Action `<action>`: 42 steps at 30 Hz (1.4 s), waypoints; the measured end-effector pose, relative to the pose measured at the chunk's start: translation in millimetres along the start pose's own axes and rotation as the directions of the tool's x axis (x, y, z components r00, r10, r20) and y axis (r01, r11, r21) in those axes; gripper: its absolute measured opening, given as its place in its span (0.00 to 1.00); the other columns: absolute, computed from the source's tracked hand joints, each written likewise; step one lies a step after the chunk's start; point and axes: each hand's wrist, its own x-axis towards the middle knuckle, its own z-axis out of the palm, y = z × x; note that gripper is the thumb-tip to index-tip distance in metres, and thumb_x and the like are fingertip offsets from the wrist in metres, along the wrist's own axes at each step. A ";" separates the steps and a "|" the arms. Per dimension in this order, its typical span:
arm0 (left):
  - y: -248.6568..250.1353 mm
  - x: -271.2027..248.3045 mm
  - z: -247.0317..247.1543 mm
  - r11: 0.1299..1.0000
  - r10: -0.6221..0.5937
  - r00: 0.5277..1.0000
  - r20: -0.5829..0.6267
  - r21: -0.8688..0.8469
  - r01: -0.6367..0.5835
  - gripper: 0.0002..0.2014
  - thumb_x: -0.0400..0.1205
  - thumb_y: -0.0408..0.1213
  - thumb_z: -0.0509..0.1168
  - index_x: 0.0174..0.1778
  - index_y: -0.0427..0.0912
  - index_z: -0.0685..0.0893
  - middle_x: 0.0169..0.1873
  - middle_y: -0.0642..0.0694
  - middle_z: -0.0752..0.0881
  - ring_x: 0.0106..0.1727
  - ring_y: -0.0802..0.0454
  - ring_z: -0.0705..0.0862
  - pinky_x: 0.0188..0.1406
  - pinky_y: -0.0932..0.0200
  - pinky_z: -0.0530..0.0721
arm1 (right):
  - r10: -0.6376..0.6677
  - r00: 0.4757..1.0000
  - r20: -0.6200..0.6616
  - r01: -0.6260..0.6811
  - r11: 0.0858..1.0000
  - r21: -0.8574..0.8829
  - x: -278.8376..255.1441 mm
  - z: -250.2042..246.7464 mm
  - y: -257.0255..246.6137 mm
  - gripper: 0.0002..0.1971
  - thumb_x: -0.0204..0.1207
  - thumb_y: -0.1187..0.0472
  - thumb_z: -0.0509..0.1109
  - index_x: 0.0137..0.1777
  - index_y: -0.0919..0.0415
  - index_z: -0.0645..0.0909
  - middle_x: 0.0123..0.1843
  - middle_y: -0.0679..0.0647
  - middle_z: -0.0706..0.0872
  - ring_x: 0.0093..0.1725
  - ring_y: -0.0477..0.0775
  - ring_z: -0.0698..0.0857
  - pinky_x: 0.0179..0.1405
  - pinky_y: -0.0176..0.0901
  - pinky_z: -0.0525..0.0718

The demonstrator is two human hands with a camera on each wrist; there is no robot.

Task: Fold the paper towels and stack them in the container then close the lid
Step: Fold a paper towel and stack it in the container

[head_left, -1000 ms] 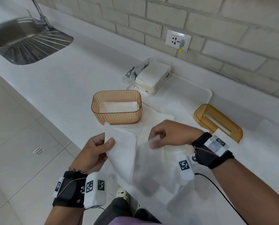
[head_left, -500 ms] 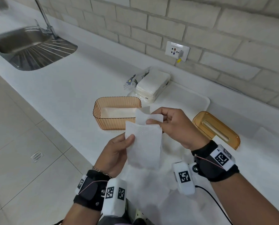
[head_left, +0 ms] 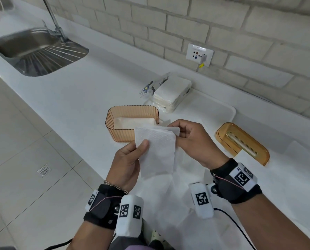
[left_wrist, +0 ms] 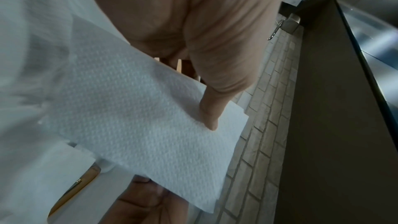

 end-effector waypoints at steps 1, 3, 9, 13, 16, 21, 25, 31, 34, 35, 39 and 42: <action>-0.3 0.8 0.0 1.000 -0.006 1.000 -0.004 0.000 0.006 0.16 0.81 0.36 0.72 0.62 0.32 0.91 0.60 0.36 0.93 0.55 0.46 0.94 0.48 0.56 0.92 | 0.008 1.000 -0.004 -0.008 1.000 0.024 0.6 0.3 1.7 0.08 0.79 0.72 0.78 0.56 0.64 0.90 0.49 0.47 0.95 0.45 0.41 0.91 0.41 0.33 0.86; 0.6 3.3 -0.4 0.999 -0.027 1.000 -0.009 0.028 0.028 0.17 0.80 0.36 0.73 0.63 0.32 0.91 0.61 0.35 0.92 0.57 0.45 0.93 0.50 0.55 0.92 | 0.017 1.000 -0.014 -0.016 0.997 0.072 3.5 2.8 2.9 0.09 0.79 0.74 0.78 0.55 0.62 0.90 0.49 0.48 0.94 0.44 0.41 0.91 0.40 0.32 0.85; 7.4 10.0 -6.8 0.997 -0.075 0.997 0.026 0.039 0.074 0.21 0.86 0.37 0.68 0.73 0.29 0.84 0.70 0.34 0.88 0.70 0.40 0.88 0.66 0.50 0.89 | 0.003 0.999 0.045 -0.008 0.994 0.109 9.1 9.7 4.9 0.13 0.79 0.78 0.75 0.51 0.58 0.88 0.43 0.43 0.93 0.40 0.39 0.88 0.39 0.30 0.84; 11.1 8.7 -14.3 1.000 -0.024 1.000 0.008 0.012 0.024 0.22 0.85 0.38 0.68 0.73 0.31 0.84 0.71 0.34 0.88 0.72 0.40 0.87 0.71 0.49 0.87 | 0.055 0.999 0.000 -0.054 0.989 0.140 8.1 7.1 12.3 0.10 0.81 0.64 0.78 0.60 0.55 0.87 0.57 0.49 0.92 0.54 0.46 0.89 0.54 0.42 0.89; 14.2 9.3 -20.2 0.999 0.034 0.999 -0.019 0.027 -0.034 0.21 0.85 0.38 0.68 0.73 0.36 0.85 0.71 0.38 0.88 0.71 0.44 0.88 0.69 0.52 0.88 | 0.133 0.988 0.079 -0.142 0.983 0.114 7.9 4.9 24.7 0.34 0.71 0.50 0.82 0.77 0.48 0.76 0.72 0.47 0.85 0.70 0.48 0.86 0.65 0.44 0.89; 23.2 12.1 -43.0 0.997 0.072 0.995 -0.075 0.045 -0.069 0.25 0.85 0.35 0.68 0.81 0.45 0.80 0.72 0.40 0.87 0.70 0.46 0.88 0.65 0.52 0.90 | 0.318 0.858 0.403 -0.110 0.880 -0.461 6.9 9.4 57.5 0.33 0.67 0.54 0.90 0.71 0.37 0.82 0.69 0.33 0.84 0.68 0.42 0.84 0.68 0.40 0.83; 31.2 1.3 -71.1 0.997 -0.015 0.999 -0.047 0.080 0.019 0.38 0.78 0.51 0.80 0.81 0.40 0.79 0.77 0.31 0.81 0.79 0.28 0.78 0.78 0.23 0.75 | 0.270 0.834 0.481 0.267 0.565 -0.780 15.6 41.6 80.7 0.40 0.72 0.59 0.85 0.83 0.41 0.74 0.80 0.41 0.78 0.74 0.52 0.74 0.73 0.44 0.73; 35.1 -11.6 -86.7 0.997 -0.018 0.989 -0.145 0.070 0.028 0.35 0.75 0.57 0.80 0.71 0.36 0.86 0.67 0.28 0.87 0.66 0.27 0.85 0.77 0.19 0.70 | 0.238 0.705 0.668 0.654 0.146 -0.742 42.6 72.1 71.6 0.39 0.65 0.55 0.87 0.77 0.47 0.77 0.68 0.50 0.82 0.68 0.58 0.75 0.68 0.50 0.68; 33.0 -14.5 -91.4 0.998 -0.032 0.985 -0.169 0.054 0.041 0.20 0.86 0.53 0.66 0.61 0.41 0.92 0.53 0.33 0.91 0.49 0.34 0.90 0.62 0.33 0.83 | 0.288 0.645 0.708 0.735 0.017 -0.677 52.6 79.2 64.1 0.29 0.63 0.47 0.87 0.65 0.48 0.86 0.63 0.50 0.83 0.68 0.59 0.74 0.73 0.51 0.63; 33.6 -15.6 -92.0 0.997 -0.036 0.985 -0.168 0.064 0.047 0.20 0.87 0.53 0.64 0.59 0.42 0.93 0.51 0.34 0.92 0.46 0.36 0.91 0.55 0.37 0.87 | 0.300 0.629 0.717 0.751 0.002 -0.660 55.5 80.8 62.9 0.26 0.63 0.46 0.87 0.62 0.47 0.88 0.62 0.50 0.83 0.68 0.59 0.73 0.75 0.51 0.62; 33.6 -15.7 -97.8 0.996 -0.016 0.984 -0.177 0.088 0.032 0.20 0.85 0.51 0.62 0.45 0.41 0.95 0.39 0.38 0.94 0.35 0.43 0.93 0.33 0.47 0.92 | 0.228 0.676 0.701 0.671 0.202 -0.713 63.2 74.8 48.8 0.18 0.67 0.41 0.85 0.52 0.47 0.89 0.50 0.45 0.87 0.58 0.53 0.79 0.65 0.49 0.75; 29.0 -21.9 -98.2 0.999 0.014 0.994 -0.106 -0.041 -0.019 0.23 0.88 0.44 0.59 0.35 0.42 0.95 0.36 0.41 0.93 0.33 0.45 0.93 0.31 0.52 0.93 | 0.112 0.844 0.524 0.360 0.606 -0.709 65.9 58.4 20.8 0.17 0.70 0.42 0.85 0.44 0.53 0.85 0.39 0.46 0.86 0.40 0.46 0.81 0.41 0.44 0.77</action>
